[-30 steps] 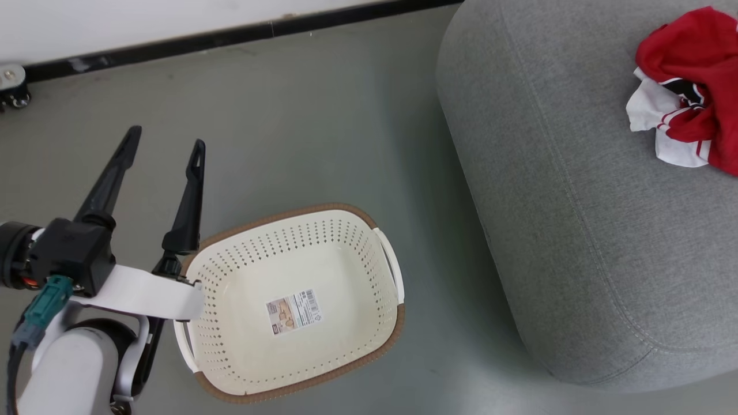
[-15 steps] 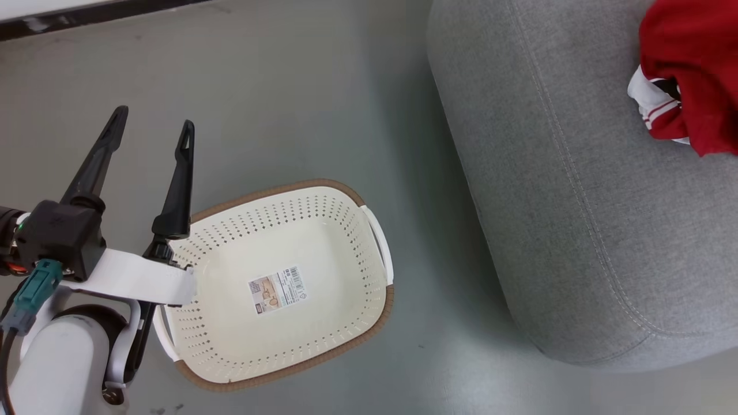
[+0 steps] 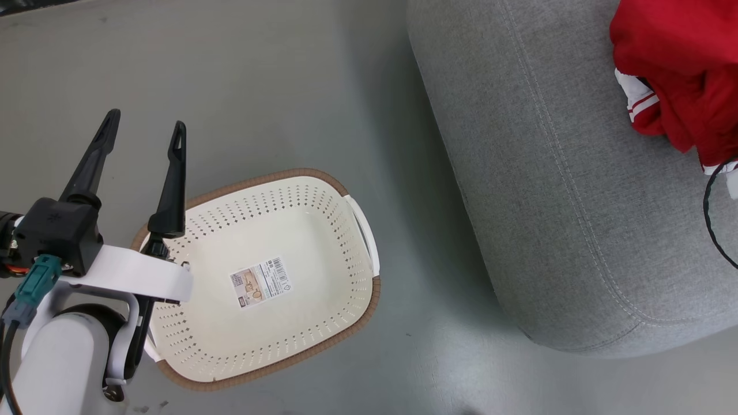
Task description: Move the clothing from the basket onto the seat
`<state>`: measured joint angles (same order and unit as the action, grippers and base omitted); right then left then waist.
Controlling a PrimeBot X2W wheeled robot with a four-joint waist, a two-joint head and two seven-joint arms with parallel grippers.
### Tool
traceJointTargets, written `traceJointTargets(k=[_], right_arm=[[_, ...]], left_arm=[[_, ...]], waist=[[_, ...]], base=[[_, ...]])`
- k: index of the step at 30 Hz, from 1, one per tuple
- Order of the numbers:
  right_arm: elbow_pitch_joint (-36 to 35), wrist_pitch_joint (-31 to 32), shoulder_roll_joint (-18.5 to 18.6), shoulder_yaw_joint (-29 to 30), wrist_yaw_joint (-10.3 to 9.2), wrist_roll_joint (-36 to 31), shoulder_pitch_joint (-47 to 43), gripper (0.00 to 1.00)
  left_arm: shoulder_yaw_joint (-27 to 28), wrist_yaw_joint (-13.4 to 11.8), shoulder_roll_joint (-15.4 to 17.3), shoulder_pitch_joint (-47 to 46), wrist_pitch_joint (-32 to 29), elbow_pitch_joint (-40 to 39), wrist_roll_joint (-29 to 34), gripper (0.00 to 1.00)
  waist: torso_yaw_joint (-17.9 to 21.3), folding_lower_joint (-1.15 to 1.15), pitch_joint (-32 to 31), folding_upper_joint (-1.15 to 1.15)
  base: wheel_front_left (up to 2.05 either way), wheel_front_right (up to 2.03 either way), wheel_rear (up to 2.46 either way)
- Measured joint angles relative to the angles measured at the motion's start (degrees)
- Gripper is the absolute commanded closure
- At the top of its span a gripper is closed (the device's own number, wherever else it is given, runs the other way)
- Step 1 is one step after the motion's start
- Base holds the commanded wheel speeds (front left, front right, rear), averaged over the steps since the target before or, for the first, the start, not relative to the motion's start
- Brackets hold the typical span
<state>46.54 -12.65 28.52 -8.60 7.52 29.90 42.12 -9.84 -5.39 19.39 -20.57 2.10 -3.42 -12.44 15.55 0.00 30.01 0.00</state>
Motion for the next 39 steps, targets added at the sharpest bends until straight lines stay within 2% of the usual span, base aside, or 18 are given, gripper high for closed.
traceJointTargets(k=[5, 6, 7, 8, 9, 10, 26, 39], right_arm=[[1.2, -0.5, -0.3, 1.0, 0.0, 0.8, -0.1, 1.0], [1.7, -0.5, -0.3, 1.2, 0.0, 1.2, -0.1, 0.88], [2.0, -0.6, -0.4, 1.4, 0.0, 1.5, -0.1, 0.64], [2.1, -0.6, -0.4, 1.5, 0.0, 1.7, -0.1, 0.51], [2.1, -0.6, -0.5, 1.8, 0.0, 1.9, -0.1, 0.16], [2.1, -0.7, -0.6, 2.0, 0.0, 2.0, -0.1, 0.0], [1.8, -1.5, 1.1, 2.9, 0.0, 2.8, -1.4, 0.0], [-5.4, -1.7, 2.5, 2.0, 0.0, 2.1, -4.0, 0.0]], left_arm=[[0.0, -0.3, -0.3, 0.0, 1.0, 1.1, 0.0, 0.0], [0.0, -0.3, -0.4, 0.0, 1.0, 1.2, 0.0, 0.0], [0.0, -0.4, -0.4, 0.0, 1.3, 1.4, 0.0, 0.0], [0.0, -0.5, -0.4, 0.0, 1.5, 1.5, 0.0, 0.0], [0.0, -0.5, -0.5, 0.0, 1.5, 1.6, 0.0, 0.0], [0.0, -0.5, -0.5, 0.0, 1.8, 1.7, 0.0, 0.0], [-0.4, -0.5, -1.8, 0.1, 3.6, 4.4, -0.5, 0.0], [0.4, -1.1, -3.4, 0.4, 6.1, 6.6, -1.9, 0.0]], waist=[[0.1, 0.0, -0.1, 0.0], [0.1, 0.0, -0.2, 0.0], [0.1, 0.0, -0.3, 0.0], [0.1, 0.0, -0.4, 0.0], [0.1, 0.0, -0.6, 0.0], [0.2, 0.0, -0.7, 0.0], [0.5, 0.0, -3.6, 0.0], [0.7, 0.0, -6.4, 0.0]], base=[[0.0, 0.0, 0.0], [0.0, 0.0, 0.0], [0.0, 0.0, 0.0], [0.0, 0.0, 0.0], [0.0, 0.0, 0.0], [0.0, 0.0, 0.0], [0.0, 0.0, 0.0], [0.0, 0.0, 0.0]])
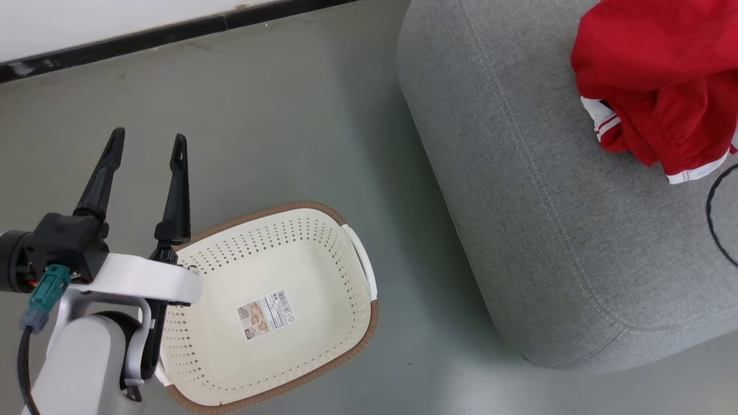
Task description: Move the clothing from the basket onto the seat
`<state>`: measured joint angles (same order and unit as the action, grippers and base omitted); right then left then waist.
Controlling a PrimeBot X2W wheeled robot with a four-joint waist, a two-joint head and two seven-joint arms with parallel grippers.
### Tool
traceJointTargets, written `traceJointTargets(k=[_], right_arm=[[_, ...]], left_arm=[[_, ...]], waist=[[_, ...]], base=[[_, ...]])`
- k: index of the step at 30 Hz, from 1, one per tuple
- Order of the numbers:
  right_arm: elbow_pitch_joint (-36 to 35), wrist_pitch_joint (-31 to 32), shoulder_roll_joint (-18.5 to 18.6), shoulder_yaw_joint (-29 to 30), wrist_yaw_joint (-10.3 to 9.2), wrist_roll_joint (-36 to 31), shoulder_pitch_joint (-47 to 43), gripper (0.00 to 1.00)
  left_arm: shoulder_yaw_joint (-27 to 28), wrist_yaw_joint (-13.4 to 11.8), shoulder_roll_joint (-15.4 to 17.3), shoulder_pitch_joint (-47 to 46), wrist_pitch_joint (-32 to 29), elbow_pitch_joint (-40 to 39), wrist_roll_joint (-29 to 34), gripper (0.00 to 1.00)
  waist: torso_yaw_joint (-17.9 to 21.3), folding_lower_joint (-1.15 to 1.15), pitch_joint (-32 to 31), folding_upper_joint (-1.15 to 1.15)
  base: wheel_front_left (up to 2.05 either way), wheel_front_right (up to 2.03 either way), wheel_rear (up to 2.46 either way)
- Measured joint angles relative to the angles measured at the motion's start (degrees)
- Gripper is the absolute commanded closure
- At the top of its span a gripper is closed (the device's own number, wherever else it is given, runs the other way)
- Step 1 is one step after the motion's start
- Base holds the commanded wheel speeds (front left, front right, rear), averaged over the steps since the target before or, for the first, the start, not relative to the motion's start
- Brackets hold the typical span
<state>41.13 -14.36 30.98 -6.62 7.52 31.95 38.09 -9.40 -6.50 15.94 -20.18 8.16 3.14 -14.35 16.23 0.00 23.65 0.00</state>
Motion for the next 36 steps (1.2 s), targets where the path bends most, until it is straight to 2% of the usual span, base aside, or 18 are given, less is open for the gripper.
traceJointTargets(k=[17, 21, 30, 36], right_arm=[[-6.9, -0.1, 1.2, -1.0, 0.0, 0.1, -5.3, 0.0], [-8.2, -0.1, 0.9, 0.6, 0.0, 0.1, -5.3, 0.0], [-11.7, -0.1, -3.0, 0.3, -0.02, -1.0, -5.3, 0.0], [-13.6, -0.1, -4.2, -1.0, -0.02, -3.7, -5.4, 0.0]], left_arm=[[1.4, -0.6, -1.7, 1.4, 3.0, 2.4, -1.7, 0.0], [2.1, -1.2, -2.1, 1.4, 3.6, 3.0, -2.2, 0.0], [3.5, -2.4, -3.7, 3.9, 4.6, 4.8, -3.2, 0.0], [4.2, -3.1, -4.7, 5.3, 5.3, 5.9, -3.6, 0.0]], waist=[[-1.2, 0.0, -3.6, 0.0], [-1.8, 0.0, -4.6, 0.0], [-4.3, 0.0, -7.1, 0.0], [-6.3, 0.0, -8.9, 0.0]], base=[[0.0, 0.0, 0.0], [0.0, 0.0, 0.0], [0.0, 0.0, 0.0], [0.0, 0.0, 0.0]])
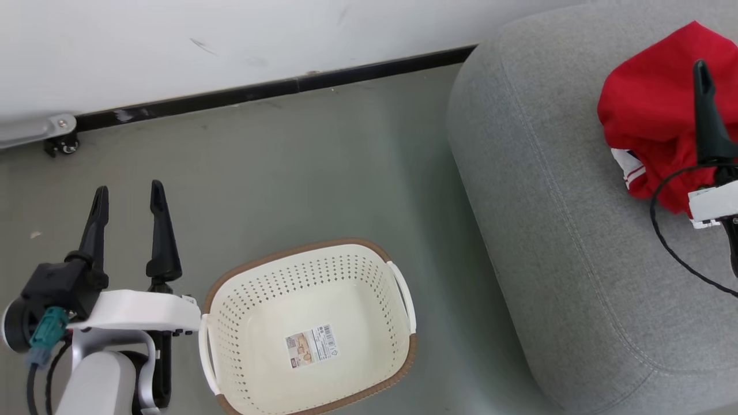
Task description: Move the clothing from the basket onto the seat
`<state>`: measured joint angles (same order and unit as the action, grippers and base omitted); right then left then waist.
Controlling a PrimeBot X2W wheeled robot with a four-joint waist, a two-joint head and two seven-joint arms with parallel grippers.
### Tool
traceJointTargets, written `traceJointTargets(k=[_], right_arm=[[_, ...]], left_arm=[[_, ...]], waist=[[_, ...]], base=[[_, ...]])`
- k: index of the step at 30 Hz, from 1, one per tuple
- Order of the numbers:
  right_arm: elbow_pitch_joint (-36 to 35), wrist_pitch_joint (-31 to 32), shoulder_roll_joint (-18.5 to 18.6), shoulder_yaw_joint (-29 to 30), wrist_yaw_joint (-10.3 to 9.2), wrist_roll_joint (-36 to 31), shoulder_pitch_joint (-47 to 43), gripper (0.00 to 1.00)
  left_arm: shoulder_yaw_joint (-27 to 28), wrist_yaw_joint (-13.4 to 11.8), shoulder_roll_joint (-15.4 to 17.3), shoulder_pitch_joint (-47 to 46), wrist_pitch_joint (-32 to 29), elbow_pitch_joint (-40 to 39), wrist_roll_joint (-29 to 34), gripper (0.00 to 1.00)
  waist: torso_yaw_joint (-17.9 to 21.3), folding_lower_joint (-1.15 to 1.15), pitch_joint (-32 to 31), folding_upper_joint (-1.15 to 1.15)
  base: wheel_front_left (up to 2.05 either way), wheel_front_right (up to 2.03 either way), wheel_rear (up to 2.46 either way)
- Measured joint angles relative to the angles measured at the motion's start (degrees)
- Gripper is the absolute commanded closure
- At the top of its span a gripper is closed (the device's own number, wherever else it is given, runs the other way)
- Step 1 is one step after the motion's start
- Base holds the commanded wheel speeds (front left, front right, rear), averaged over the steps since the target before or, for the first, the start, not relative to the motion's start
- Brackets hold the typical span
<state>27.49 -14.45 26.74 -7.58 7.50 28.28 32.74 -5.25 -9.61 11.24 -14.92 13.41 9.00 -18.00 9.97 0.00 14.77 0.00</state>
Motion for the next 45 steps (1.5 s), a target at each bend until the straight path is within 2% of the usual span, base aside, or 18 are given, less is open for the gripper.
traceJointTargets(k=[14, 27, 31, 45], right_arm=[[-4.5, 1.1, -5.2, -2.1, -0.01, -4.1, -5.0, 0.0], [-5.9, 2.1, -11.9, -2.6, -0.01, -5.8, -15.2, 0.0], [-6.2, 2.6, -13.0, -2.6, -0.01, -7.5, -17.9, 0.0], [-7.7, 3.8, -18.4, 1.6, -0.01, -11.4, -27.1, 0.0]], left_arm=[[0.0, -0.1, -2.4, 3.2, 0.7, 2.4, 0.0, 0.0], [-1.7, 0.0, -3.6, 5.6, 0.7, 4.5, 0.5, 0.0], [-2.5, 0.3, -4.0, 6.8, 0.7, 5.0, 1.0, 0.0], [-4.9, 0.6, -4.6, 10.4, 0.7, 6.6, 2.6, 0.0]], waist=[[-4.8, 0.0, -4.9, 0.0], [-8.5, 0.0, -9.8, 0.0], [-9.4, 0.0, -11.2, 0.0], [-11.9, 0.0, -15.1, 0.0]], base=[[0.0, 0.0, 0.0], [0.0, 0.0, 0.0], [0.0, 0.0, 0.0], [0.0, 0.0, 0.0]])
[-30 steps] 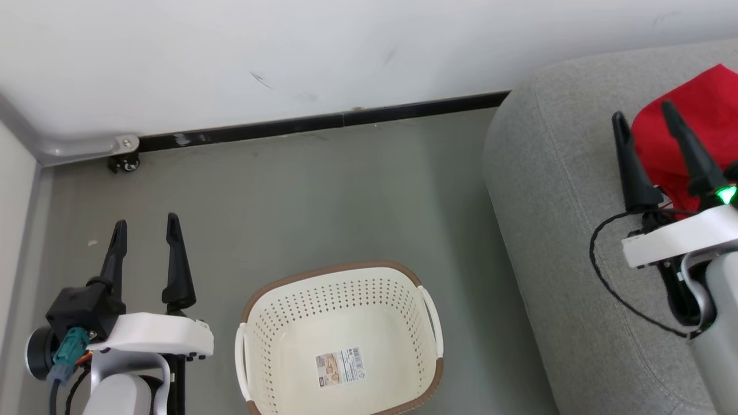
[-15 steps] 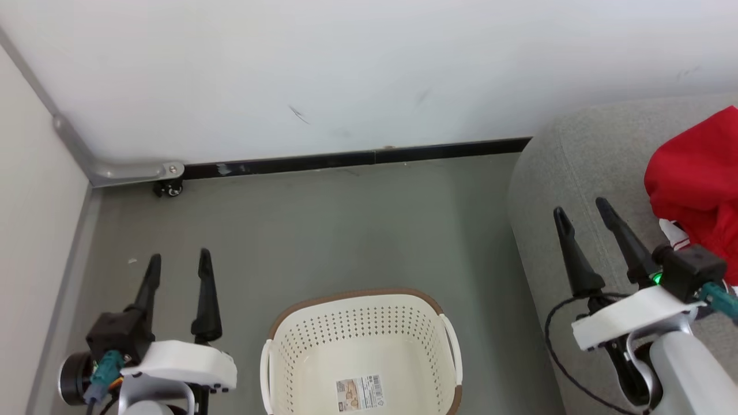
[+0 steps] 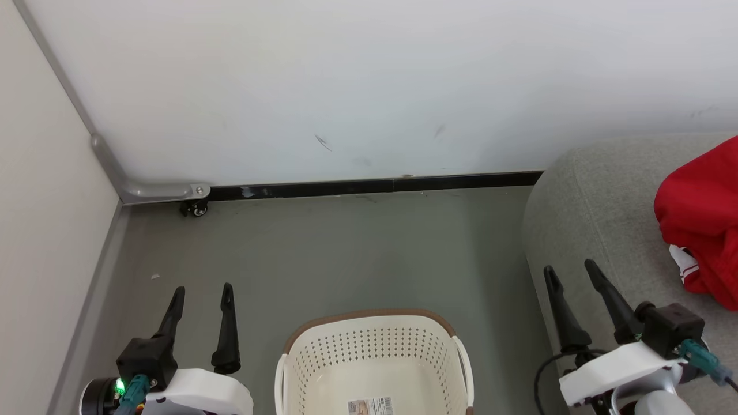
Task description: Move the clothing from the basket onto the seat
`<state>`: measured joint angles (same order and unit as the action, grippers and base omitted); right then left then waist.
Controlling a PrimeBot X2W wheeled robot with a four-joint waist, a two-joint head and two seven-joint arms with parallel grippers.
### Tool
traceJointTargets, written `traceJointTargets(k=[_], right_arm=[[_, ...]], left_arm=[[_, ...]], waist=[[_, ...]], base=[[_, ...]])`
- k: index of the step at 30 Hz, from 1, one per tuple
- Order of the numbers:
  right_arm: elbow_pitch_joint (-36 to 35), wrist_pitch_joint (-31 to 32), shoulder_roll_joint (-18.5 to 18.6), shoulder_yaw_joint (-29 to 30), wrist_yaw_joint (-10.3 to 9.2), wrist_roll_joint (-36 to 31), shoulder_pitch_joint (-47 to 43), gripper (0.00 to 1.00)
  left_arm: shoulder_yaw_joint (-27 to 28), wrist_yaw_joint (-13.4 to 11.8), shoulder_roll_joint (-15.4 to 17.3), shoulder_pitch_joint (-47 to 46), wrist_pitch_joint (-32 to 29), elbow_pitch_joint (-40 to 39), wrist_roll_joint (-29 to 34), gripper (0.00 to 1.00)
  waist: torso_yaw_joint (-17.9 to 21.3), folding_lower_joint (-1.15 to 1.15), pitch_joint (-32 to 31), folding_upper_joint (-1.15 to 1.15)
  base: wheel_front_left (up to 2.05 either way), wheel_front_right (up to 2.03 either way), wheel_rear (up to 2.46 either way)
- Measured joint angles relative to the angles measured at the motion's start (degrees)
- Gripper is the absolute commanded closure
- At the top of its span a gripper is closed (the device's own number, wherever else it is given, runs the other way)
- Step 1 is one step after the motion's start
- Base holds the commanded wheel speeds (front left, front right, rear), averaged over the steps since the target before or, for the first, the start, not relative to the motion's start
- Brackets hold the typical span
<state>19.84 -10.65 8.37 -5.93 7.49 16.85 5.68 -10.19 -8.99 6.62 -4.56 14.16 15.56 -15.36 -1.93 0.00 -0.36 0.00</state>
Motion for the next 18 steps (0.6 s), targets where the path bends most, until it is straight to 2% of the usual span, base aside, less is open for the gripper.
traceJointTargets(k=[8, 18], right_arm=[[-1.3, 0.4, -3.0, 1.1, 0.0, -3.1, -2.8, 0.0], [-2.9, 1.4, -3.6, 2.1, 0.0, -4.9, -5.7, 0.0]], left_arm=[[0.0, 0.0, -0.1, 1.0, 0.0, 0.7, 0.0, 0.0], [0.0, 0.0, -0.1, 1.1, 0.0, 0.9, 0.1, 0.0]], waist=[[-0.5, 0.0, -1.5, 0.0], [0.1, 0.0, -2.6, 0.0]], base=[[0.0, 0.0, 0.0], [0.0, 0.0, 0.0]])
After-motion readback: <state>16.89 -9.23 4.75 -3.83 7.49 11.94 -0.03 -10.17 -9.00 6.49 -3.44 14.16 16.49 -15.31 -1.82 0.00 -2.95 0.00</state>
